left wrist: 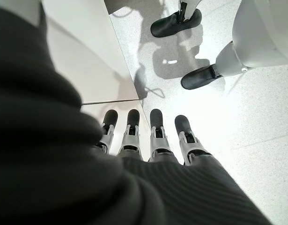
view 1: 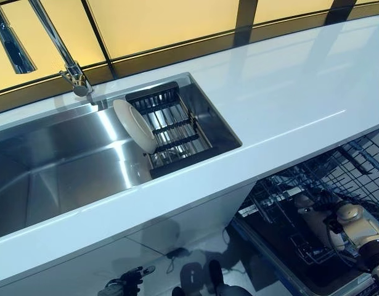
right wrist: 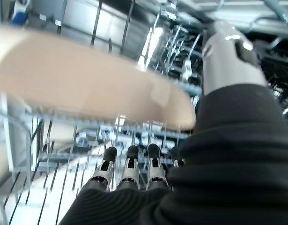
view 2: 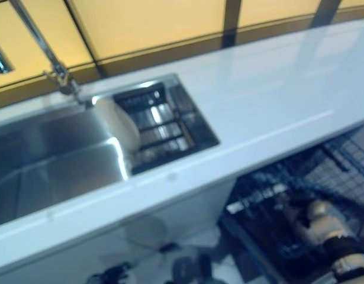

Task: Take plates into dishwasher

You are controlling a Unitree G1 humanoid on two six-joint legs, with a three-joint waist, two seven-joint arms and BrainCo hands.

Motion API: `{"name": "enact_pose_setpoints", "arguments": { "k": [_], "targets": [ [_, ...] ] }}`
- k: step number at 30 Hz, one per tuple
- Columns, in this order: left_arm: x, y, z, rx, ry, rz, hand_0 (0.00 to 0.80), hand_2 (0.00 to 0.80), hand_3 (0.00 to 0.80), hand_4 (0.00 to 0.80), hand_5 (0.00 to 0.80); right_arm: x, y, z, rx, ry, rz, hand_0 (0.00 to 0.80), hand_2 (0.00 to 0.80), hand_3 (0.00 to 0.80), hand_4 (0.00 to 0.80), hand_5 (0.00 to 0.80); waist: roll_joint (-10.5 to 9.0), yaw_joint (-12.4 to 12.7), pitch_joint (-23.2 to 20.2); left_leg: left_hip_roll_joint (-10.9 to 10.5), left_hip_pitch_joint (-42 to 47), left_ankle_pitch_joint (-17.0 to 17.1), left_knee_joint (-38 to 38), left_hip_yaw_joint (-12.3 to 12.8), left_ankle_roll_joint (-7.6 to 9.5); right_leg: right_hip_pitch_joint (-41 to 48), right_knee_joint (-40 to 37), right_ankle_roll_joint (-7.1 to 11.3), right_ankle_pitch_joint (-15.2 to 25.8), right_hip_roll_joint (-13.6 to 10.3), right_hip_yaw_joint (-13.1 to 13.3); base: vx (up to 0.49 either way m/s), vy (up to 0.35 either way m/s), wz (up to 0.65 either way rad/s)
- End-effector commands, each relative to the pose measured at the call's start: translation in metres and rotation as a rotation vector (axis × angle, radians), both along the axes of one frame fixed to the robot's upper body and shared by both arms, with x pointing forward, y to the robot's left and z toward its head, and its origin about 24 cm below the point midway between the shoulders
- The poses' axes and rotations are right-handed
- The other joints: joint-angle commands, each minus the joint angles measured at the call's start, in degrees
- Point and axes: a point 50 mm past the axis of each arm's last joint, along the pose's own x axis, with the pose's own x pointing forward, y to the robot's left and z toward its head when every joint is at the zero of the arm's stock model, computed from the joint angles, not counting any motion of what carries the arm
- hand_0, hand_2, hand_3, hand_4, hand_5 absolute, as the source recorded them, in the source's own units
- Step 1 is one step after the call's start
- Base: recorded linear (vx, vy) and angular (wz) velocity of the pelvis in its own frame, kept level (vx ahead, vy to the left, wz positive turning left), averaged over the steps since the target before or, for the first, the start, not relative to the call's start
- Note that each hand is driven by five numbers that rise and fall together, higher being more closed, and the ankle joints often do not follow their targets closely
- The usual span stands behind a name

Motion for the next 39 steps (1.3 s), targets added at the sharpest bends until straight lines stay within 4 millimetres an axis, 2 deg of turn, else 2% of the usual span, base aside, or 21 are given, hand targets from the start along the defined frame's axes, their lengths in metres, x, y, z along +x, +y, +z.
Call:
{"name": "enact_pose_setpoints", "arguments": {
  "k": [1, 2, 3, 5, 8, 14, 17, 20, 21, 26, 31, 34, 37, 39],
  "targets": [
    [0.005, 0.013, 0.004, 0.042, 0.001, 0.007, 0.000, 0.000, 0.000, 0.000, 0.000, 0.005, -0.019, 0.041, -0.015, -0.118, -0.067, 0.000, 0.000, 0.000, 0.000, 0.000, -3.22, -0.34, -0.59, 0.22, -0.01, -3.94, 0.18, -1.75, 1.26, 3.46, -0.01, 2.35, -5.21, 1.36, 2.46, 0.000, 0.000, 0.00],
    [0.004, 0.014, 0.004, 0.042, 0.001, 0.010, 0.000, 0.000, 0.000, 0.000, 0.000, 0.004, -0.024, 0.049, -0.021, -0.136, -0.080, 0.000, 0.000, 0.000, 0.000, 0.000, -3.38, -0.50, -0.62, 0.27, 0.07, -3.95, 0.18, -1.63, 1.25, 3.49, -0.01, 2.38, -5.17, 1.42, 2.58, 0.000, 0.000, 0.00],
    [0.002, 0.015, 0.003, 0.044, 0.005, 0.017, 0.000, 0.000, 0.000, 0.000, 0.000, 0.002, -0.033, 0.066, -0.041, -0.168, -0.101, 0.000, 0.000, 0.000, 0.000, 0.000, -3.82, -0.83, -0.81, 0.34, 0.24, -4.04, 0.18, -1.35, 1.21, 3.63, -0.01, 2.39, -5.16, 1.56, 2.93, 0.020, 0.022, -0.04],
    [0.000, 0.016, 0.003, 0.046, 0.007, 0.020, 0.000, 0.000, 0.000, 0.000, 0.000, -0.002, -0.040, 0.077, -0.054, -0.182, -0.121, 0.000, 0.000, 0.000, 0.000, 0.000, -4.12, -1.01, -0.97, 0.40, 0.28, -4.04, 0.18, -1.19, 1.19, 3.63, -0.01, 2.40, -5.09, 1.68, 3.16, 0.017, 0.016, -0.04],
    [-0.004, 0.020, 0.002, 0.056, 0.015, 0.028, 0.000, 0.000, 0.000, 0.000, 0.000, -0.015, -0.066, 0.107, -0.084, -0.207, -0.198, 0.000, 0.000, 0.000, 0.000, 0.000, -5.18, -1.17, -1.58, 0.63, 0.55, -4.05, 0.18, -0.82, 1.10, 3.84, -0.01, 2.46, -5.01, 1.98, 3.59, 0.017, 0.014, -0.04],
    [-0.008, 0.027, 0.002, 0.074, 0.030, 0.024, 0.000, 0.000, 0.000, 0.000, 0.000, -0.032, -0.101, 0.156, -0.103, -0.246, -0.322, 0.000, 0.000, 0.000, 0.000, 0.000, -6.75, -0.48, -2.83, 0.85, 0.66, -3.90, 0.18, -0.98, 1.00, 4.17, -0.01, 2.60, -4.93, 2.36, 3.78, 0.018, 0.010, -0.09],
    [-0.010, 0.028, 0.002, 0.083, 0.039, 0.020, 0.000, 0.000, 0.000, 0.000, 0.000, -0.042, -0.113, 0.170, -0.151, -0.263, -0.378, 0.000, 0.000, 0.000, 0.000, 0.000, -7.37, 0.00, -3.48, 0.97, 0.66, -3.72, 0.18, -1.26, 0.99, 4.32, -0.01, 2.64, -4.88, 2.50, 3.63, 0.000, 0.000, 0.00],
    [-0.011, 0.029, 0.002, 0.086, 0.041, 0.018, 0.000, 0.000, 0.000, 0.000, 0.000, -0.045, -0.118, 0.183, -0.200, -0.298, -0.399, 0.000, 0.000, 0.000, 0.000, 0.000, -7.73, 0.30, -3.79, 0.97, 0.68, -3.68, 0.18, -1.60, 1.03, 4.46, -0.01, 2.67, -4.90, 2.57, 3.57, 0.000, 0.000, 0.00],
    [-0.012, 0.030, 0.002, 0.089, 0.047, 0.015, 0.000, 0.000, 0.000, 0.000, 0.000, -0.046, -0.118, 0.196, -0.233, -0.328, -0.398, 0.000, 0.000, 0.000, 0.000, 0.000, -8.03, 0.67, -4.11, 0.95, 0.71, -3.66, 0.18, -1.84, 1.06, 4.63, -0.01, 2.71, -4.93, 2.62, 3.51, 0.000, 0.000, 0.00],
    [-0.014, 0.028, 0.000, 0.088, 0.054, 0.022, 0.000, 0.000, 0.000, 0.000, 0.000, -0.030, -0.103, 0.223, -0.255, -0.405, -0.346, 0.000, 0.000, 0.000, 0.000, 0.000, -8.28, 1.44, -4.75, 0.76, 0.68, -3.42, 0.18, -2.83, 1.00, 4.85, -0.01, 2.62, -5.04, 2.58, 3.11, 0.000, 0.000, 0.00],
    [-0.018, 0.027, -0.001, 0.087, 0.062, 0.023, 0.000, 0.000, 0.000, 0.000, 0.000, -0.009, -0.082, 0.248, -0.357, -0.505, -0.278, 0.000, 0.000, 0.000, 0.000, 0.000, -7.92, 2.58, -5.00, 0.47, 0.48, -3.12, 0.18, -4.13, 0.86, 5.10, -0.01, 2.32, -5.49, 2.20, 1.92, 0.001, 0.005, 0.04],
    [-0.017, 0.027, -0.001, 0.083, 0.066, 0.023, 0.000, 0.000, 0.000, 0.000, 0.000, 0.012, -0.052, 0.273, -0.433, -0.590, -0.159, 0.000, 0.000, 0.000, 0.000, 0.000, -7.65, 3.48, -5.11, 0.03, 0.16, -2.94, 0.18, -5.38, 0.83, 5.17, -0.01, 2.21, -5.76, 1.91, 1.15, 0.003, 0.014, 0.17],
    [-0.017, 0.024, -0.002, 0.073, 0.064, 0.033, 0.000, 0.000, 0.000, 0.000, 0.000, 0.028, -0.023, 0.289, -0.540, -0.652, -0.053, 0.000, 0.000, 0.000, 0.000, 0.000, -7.42, 4.08, -5.20, -0.30, -0.14, -2.77, 0.18, -6.32, 0.78, 5.17, -0.01, 2.17, -5.97, 1.71, 0.57, 0.018, 0.012, 0.08],
    [-0.018, 0.022, -0.002, 0.062, 0.058, 0.041, 0.000, 0.000, 0.000, 0.000, 0.000, 0.036, 0.000, 0.300, -0.662, -0.699, 0.047, 0.000, 0.000, 0.000, 0.000, 0.000, -7.28, 4.64, -5.11, -0.54, -0.49, -2.63, 0.18, -7.09, 0.82, 5.08, -0.01, 2.11, -6.11, 1.60, 0.08, 0.022, 0.009, 0.22]
  ]
}}
